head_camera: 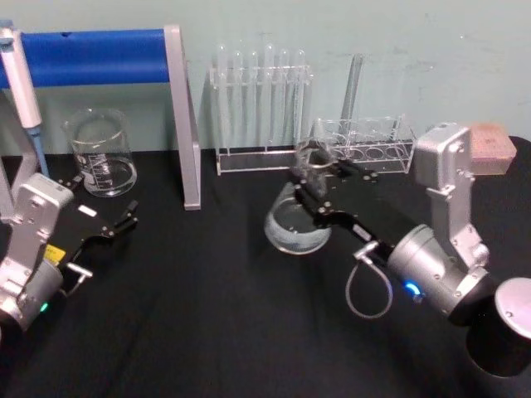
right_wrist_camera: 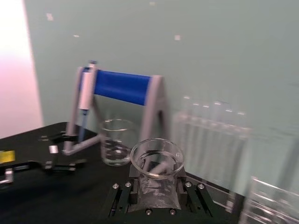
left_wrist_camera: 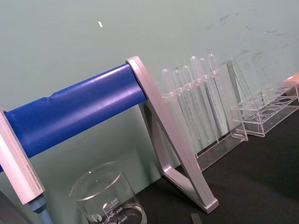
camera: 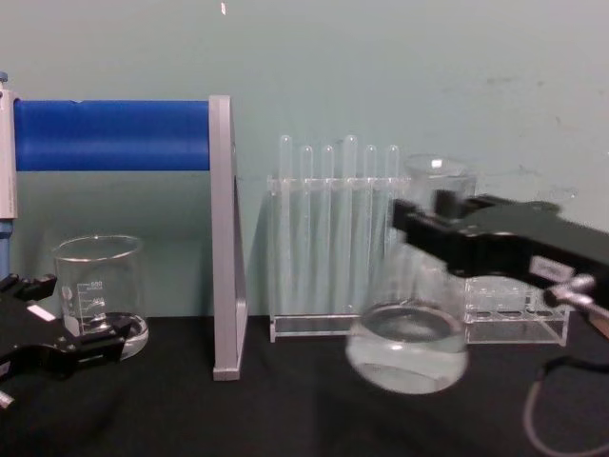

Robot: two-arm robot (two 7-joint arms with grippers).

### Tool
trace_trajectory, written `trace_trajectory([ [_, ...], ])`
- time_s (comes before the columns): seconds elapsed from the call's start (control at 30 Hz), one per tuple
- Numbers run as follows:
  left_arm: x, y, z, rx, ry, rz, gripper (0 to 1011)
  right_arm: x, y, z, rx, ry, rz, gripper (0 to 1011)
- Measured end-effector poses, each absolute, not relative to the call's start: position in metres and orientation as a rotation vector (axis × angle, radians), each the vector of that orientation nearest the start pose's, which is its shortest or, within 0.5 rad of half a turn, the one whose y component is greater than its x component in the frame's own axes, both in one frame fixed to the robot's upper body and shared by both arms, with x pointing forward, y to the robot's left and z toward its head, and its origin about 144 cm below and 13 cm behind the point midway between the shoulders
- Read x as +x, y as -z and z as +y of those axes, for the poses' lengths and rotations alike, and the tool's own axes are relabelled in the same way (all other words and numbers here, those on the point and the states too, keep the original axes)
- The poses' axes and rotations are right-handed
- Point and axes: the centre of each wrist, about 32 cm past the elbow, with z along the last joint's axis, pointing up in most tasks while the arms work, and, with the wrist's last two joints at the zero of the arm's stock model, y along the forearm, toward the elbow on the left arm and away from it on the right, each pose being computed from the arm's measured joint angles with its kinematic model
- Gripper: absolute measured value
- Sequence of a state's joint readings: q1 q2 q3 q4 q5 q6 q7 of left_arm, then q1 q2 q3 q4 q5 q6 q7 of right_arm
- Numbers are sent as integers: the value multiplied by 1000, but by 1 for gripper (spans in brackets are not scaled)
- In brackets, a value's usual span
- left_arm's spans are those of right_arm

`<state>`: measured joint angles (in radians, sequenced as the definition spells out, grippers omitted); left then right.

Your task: Grasp the erlenmeyer flask with one hand, shake it three times, then place it back.

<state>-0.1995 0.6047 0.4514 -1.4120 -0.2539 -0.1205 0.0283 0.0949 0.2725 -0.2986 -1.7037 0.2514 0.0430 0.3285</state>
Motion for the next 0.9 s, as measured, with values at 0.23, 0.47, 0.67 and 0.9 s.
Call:
trace_trajectory([
  [0.23, 489, -1140, 310, 304, -1248, -285, 1001, 471, -1198, -188, 41, 816, -94, 453],
  [0.47, 489, -1140, 310, 304, -1248, -285, 1001, 471, -1197, -186, 40, 797, -95, 453],
  [0.67, 489, -1140, 310, 304, -1248, -285, 1001, 473, -1198, -196, 42, 866, -96, 453],
  [0.9, 489, -1140, 310, 304, -1248, -285, 1001, 470, -1199, -219, 44, 1012, -99, 453],
])
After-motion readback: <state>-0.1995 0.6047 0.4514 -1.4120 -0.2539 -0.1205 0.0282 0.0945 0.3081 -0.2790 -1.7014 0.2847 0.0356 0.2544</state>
